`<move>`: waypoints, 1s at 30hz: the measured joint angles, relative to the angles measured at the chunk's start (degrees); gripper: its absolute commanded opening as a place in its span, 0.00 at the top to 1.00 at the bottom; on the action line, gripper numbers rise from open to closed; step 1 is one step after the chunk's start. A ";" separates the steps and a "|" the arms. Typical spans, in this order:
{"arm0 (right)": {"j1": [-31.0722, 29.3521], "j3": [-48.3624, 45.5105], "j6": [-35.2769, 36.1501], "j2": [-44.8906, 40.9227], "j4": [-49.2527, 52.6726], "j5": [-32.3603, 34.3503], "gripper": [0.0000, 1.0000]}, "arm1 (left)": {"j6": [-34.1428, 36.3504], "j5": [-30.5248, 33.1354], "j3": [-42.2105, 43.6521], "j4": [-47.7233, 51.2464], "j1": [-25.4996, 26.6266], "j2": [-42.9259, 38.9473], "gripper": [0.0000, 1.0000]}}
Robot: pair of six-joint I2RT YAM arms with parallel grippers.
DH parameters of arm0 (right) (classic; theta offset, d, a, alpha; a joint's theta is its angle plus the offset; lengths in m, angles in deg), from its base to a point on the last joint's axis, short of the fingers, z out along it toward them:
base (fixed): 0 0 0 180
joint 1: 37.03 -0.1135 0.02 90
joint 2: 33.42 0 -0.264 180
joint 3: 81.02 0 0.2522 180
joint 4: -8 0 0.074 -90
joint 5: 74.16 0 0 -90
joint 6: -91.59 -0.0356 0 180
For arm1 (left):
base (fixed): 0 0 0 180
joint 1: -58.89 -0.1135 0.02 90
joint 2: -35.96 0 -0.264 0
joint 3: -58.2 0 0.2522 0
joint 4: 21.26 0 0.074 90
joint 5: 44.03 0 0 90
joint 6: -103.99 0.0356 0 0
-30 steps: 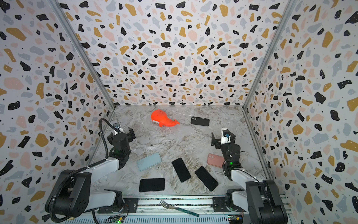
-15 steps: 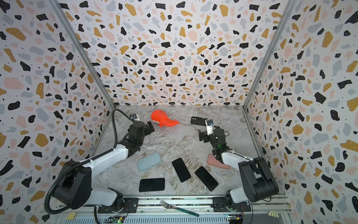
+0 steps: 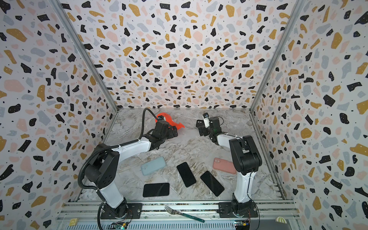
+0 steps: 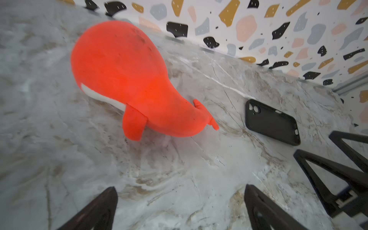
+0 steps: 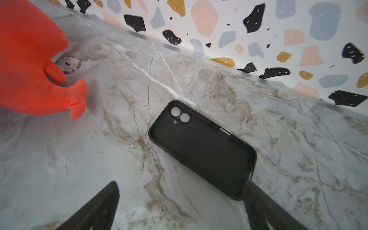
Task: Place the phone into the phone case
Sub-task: 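Reach the right gripper to the black phone case and grasp it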
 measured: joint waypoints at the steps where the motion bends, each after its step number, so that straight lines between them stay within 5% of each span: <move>1: 0.13 1.90 -0.20 1.38 1.60 -0.15 0.04 | -0.20 -1.03 -0.61 0.31 0.04 0.79 0.00; 21: 7.91 23.30 -5.09 15.13 18.82 -2.03 0.08 | -2.56 -11.32 -3.13 1.09 1.79 3.87 0.00; 30: 9.64 38.05 -5.07 24.59 27.10 -4.28 0.22 | -2.71 -13.07 -3.13 1.29 2.49 3.91 0.00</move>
